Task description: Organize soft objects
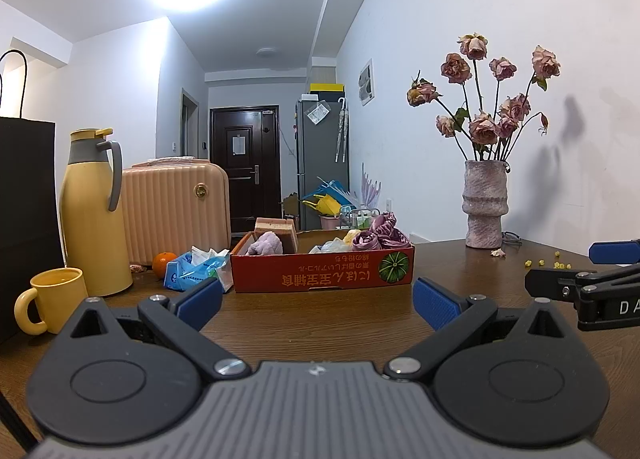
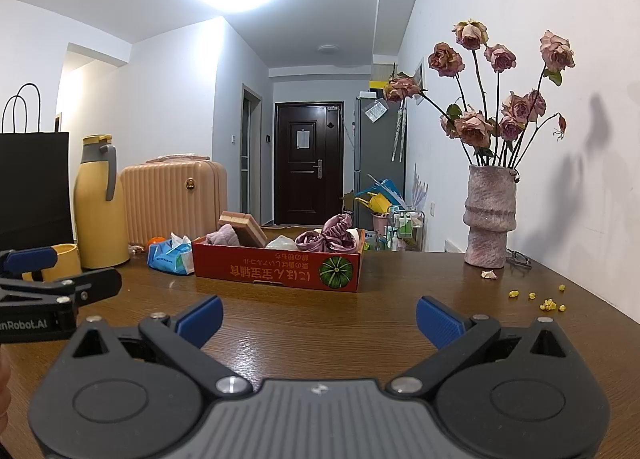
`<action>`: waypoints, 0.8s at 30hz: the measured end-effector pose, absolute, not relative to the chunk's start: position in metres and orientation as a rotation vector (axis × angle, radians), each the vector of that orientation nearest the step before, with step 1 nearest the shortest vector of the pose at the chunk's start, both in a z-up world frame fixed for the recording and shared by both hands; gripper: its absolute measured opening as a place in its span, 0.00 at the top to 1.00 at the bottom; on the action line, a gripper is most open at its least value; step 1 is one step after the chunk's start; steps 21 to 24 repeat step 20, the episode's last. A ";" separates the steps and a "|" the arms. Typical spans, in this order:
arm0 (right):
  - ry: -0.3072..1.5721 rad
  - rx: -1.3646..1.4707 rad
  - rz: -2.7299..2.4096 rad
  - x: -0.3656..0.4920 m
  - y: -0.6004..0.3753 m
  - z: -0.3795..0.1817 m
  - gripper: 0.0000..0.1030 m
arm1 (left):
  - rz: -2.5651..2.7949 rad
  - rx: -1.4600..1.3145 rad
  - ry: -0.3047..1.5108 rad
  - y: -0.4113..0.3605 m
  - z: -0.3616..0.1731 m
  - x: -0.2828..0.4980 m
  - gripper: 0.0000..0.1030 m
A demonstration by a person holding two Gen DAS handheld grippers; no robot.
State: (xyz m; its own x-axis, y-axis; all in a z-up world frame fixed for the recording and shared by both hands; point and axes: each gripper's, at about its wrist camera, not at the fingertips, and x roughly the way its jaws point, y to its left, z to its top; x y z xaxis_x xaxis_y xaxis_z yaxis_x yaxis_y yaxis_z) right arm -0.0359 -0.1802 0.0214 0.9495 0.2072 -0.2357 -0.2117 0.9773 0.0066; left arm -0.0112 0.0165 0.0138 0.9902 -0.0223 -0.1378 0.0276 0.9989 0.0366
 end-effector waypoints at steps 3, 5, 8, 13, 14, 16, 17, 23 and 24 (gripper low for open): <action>0.238 -0.019 0.213 -0.036 -0.180 0.021 0.00 | -0.025 0.039 0.138 0.016 0.014 -0.011 0.00; 0.238 -0.019 0.213 -0.036 -0.180 0.021 0.00 | -0.024 0.040 0.138 0.016 0.014 -0.011 0.00; 0.239 -0.019 0.213 -0.036 -0.180 0.021 0.00 | -0.027 0.039 0.140 0.016 0.014 -0.011 0.00; 0.239 -0.019 0.213 -0.036 -0.180 0.021 0.00 | -0.024 0.040 0.140 0.016 0.014 -0.010 0.00; 0.239 -0.019 0.213 -0.036 -0.180 0.021 0.00 | -0.021 0.043 0.141 0.016 0.014 -0.010 0.00; 0.241 -0.019 0.214 -0.036 -0.180 0.021 0.00 | -0.025 0.045 0.142 0.016 0.012 -0.009 0.00; 0.241 -0.020 0.214 -0.036 -0.179 0.021 0.00 | -0.032 0.044 0.143 0.017 0.011 -0.009 0.00; 0.242 -0.020 0.213 -0.036 -0.179 0.021 0.00 | -0.038 0.043 0.145 0.019 0.009 -0.009 0.00; 0.242 -0.020 0.213 -0.036 -0.179 0.021 0.00 | -0.038 0.043 0.145 0.019 0.009 -0.009 0.00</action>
